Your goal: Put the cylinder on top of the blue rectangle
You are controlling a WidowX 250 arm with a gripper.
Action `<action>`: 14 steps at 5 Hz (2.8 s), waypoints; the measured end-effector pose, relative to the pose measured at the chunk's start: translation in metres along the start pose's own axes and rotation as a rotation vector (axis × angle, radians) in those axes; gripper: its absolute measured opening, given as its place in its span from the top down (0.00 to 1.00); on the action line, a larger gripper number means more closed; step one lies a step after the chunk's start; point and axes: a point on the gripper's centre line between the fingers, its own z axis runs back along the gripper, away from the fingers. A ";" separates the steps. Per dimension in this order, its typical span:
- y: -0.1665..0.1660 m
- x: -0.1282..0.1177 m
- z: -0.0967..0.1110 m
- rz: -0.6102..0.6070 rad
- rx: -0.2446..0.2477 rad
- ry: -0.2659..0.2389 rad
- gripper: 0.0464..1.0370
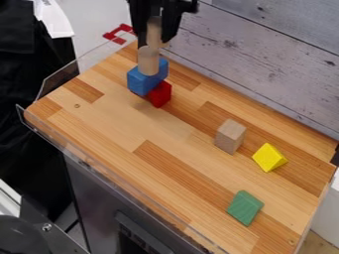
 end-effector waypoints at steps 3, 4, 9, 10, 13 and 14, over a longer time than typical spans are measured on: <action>0.011 0.000 -0.001 0.021 -0.017 0.005 0.52; 0.011 0.000 -0.001 0.016 -0.019 0.006 0.52; 0.011 0.005 -0.019 0.014 -0.050 0.066 0.16; 0.011 0.004 -0.019 0.026 -0.052 0.069 0.03; -0.009 -0.024 0.036 0.025 0.063 -0.039 0.04; -0.034 -0.049 0.024 -0.013 0.114 -0.016 0.04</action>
